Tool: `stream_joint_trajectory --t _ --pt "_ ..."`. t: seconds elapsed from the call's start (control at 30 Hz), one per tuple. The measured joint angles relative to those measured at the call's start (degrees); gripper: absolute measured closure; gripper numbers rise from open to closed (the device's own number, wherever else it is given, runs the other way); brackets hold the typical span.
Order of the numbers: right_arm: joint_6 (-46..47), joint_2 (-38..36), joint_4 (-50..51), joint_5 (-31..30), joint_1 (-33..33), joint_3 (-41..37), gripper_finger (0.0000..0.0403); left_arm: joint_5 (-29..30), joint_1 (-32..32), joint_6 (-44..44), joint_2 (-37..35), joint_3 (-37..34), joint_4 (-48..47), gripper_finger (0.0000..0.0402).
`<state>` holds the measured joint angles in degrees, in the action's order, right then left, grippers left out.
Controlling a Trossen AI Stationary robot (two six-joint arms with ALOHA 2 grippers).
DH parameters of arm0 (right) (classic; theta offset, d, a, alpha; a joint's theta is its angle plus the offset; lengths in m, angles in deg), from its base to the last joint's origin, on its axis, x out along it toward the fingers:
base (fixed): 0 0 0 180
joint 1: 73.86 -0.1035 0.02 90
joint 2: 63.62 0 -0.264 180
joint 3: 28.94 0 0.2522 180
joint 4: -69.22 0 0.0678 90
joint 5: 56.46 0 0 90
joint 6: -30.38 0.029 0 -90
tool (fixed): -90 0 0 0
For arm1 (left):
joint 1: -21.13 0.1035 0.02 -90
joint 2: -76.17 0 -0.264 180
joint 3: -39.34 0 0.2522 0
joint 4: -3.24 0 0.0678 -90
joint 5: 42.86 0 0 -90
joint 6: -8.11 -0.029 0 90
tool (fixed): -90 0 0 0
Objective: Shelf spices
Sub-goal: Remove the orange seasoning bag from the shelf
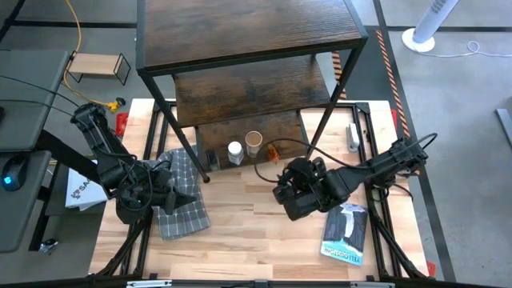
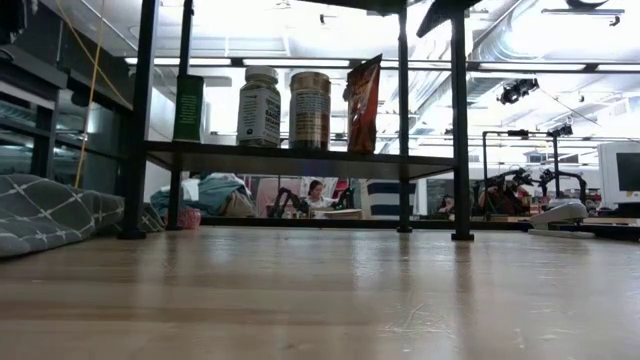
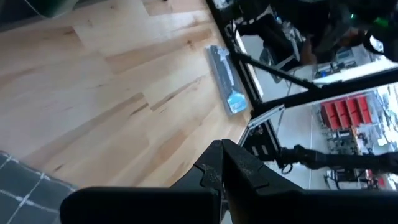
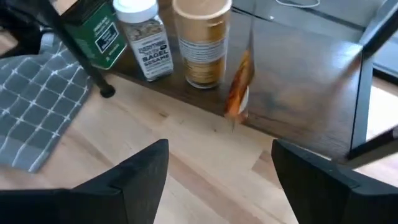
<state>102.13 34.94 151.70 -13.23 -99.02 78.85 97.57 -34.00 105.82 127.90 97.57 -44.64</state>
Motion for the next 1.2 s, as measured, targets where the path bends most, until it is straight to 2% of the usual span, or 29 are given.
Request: stream_joint_trajectory --t 0.07,0.17,0.27,0.37,0.43,0.6,0.67,0.77,1.03,1.2 --pt "5.7 -0.4 0.7 -0.5 -1.2 -1.9 0.0123 -1.2 0.0 -0.8 0.0 0.0 -1.2 0.0401" --pt "23.7 -1.6 -0.9 -1.9 -4.3 -8.3 0.0123 -2.6 0.0 -1.4 -0.3 0.0 -2.4 0.0401" --pt "40.4 -2.7 -7.4 -7.0 -7.5 -16.6 0.0123 -4.3 0.0 -3.7 -1.1 0.0 -2.5 0.0401" --pt "45.2 -2.8 -14.1 -9.6 -7.7 -21.1 0.0123 -5.0 0.0 -6.7 -2.2 0.0 -2.5 0.0401" --pt "40.4 -3.0 -18.3 -9.6 -6.2 -21.7 0.0123 -4.5 0.0 -8.0 -3.1 0.0 -2.5 0.0401" --pt "17.3 -2.9 -28.5 -5.3 0.0 -21.8 0.0124 -3.5 0.0 -11.1 -4.1 0.0 -2.6 0.0401" --pt "12.6 -3.0 -29.7 -5.4 2.2 -21.8 0.0124 -3.3 0.0 -11.3 -4.1 0.0 -2.6 0.0401" --pt "11.6 -3.1 -28.4 -6.0 4.4 -21.8 0.0124 -3.6 0.0 -11.1 -4.1 0.0 -2.5 0.0402" --pt "7.6 -3.4 -28.5 -9.8 5.2 -21.8 0.0124 -1.9 0.0 -10.9 -4.0 0.0 -2.6 0.0402" --pt "0.9 -3.4 -32.5 -11.7 7.6 -21.8 0.0124 -0.8 0.0 -10.9 -4.0 0.0 -2.9 0.0401"
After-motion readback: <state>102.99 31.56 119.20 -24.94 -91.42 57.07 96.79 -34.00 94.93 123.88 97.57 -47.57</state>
